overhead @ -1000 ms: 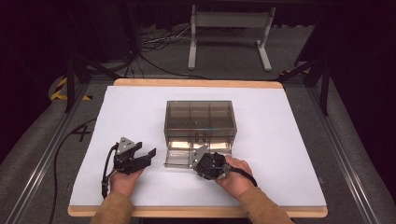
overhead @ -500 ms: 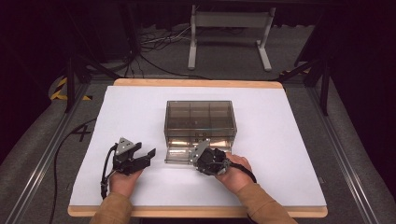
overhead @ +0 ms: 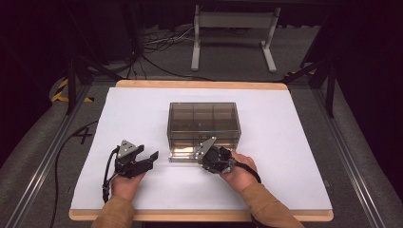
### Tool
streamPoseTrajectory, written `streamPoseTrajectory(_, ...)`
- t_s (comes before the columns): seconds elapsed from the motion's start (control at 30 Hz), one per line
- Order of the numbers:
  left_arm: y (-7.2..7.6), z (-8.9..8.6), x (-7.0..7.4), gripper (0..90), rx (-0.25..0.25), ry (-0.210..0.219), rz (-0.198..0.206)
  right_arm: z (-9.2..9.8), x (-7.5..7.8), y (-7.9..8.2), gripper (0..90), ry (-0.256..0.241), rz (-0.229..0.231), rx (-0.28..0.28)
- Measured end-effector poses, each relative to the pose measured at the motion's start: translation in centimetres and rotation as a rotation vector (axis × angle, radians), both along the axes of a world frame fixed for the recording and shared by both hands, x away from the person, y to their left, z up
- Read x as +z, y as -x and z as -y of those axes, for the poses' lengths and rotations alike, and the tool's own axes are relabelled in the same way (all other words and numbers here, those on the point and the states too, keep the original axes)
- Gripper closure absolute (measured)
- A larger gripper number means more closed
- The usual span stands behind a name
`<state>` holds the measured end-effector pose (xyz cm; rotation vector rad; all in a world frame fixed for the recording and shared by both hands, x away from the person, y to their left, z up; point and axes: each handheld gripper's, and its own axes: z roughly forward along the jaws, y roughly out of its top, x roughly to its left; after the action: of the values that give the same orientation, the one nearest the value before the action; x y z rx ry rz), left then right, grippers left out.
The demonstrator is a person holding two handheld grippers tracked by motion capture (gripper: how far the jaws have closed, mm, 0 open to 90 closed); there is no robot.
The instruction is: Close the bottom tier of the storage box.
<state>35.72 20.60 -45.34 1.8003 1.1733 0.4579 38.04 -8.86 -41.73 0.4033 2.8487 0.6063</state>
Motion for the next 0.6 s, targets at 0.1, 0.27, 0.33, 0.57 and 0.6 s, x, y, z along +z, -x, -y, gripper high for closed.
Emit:
streamPoseTrajectory(0.1, 0.0, 0.0, 0.0, 34.4, 0.001, 0.001, -0.001, 0.1, -0.1, -0.3, 90.0, 0.013, 0.004, -0.009)
streamPoseTrajectory(0.27, -0.1, 0.1, 0.0, 34.4, 0.000, 0.003, -0.002, 0.6, -0.2, -1.2, 90.0, -0.002, 0.004, -0.029)
streamPoseTrajectory(0.33, -0.1, 0.1, 0.0, 34.4, 0.000, 0.002, -0.002, 0.6, -0.3, -1.3, 90.0, -0.008, 0.011, -0.039)
streamPoseTrajectory(0.57, -0.1, 0.1, 0.0, 34.4, -0.001, 0.003, -0.002, 0.6, -0.3, -2.0, 90.0, -0.015, 0.022, -0.047)
streamPoseTrajectory(0.6, -0.1, 0.1, 0.0, 34.4, -0.001, 0.004, -0.002, 0.6, -0.3, -2.2, 90.0, -0.015, 0.025, -0.050)
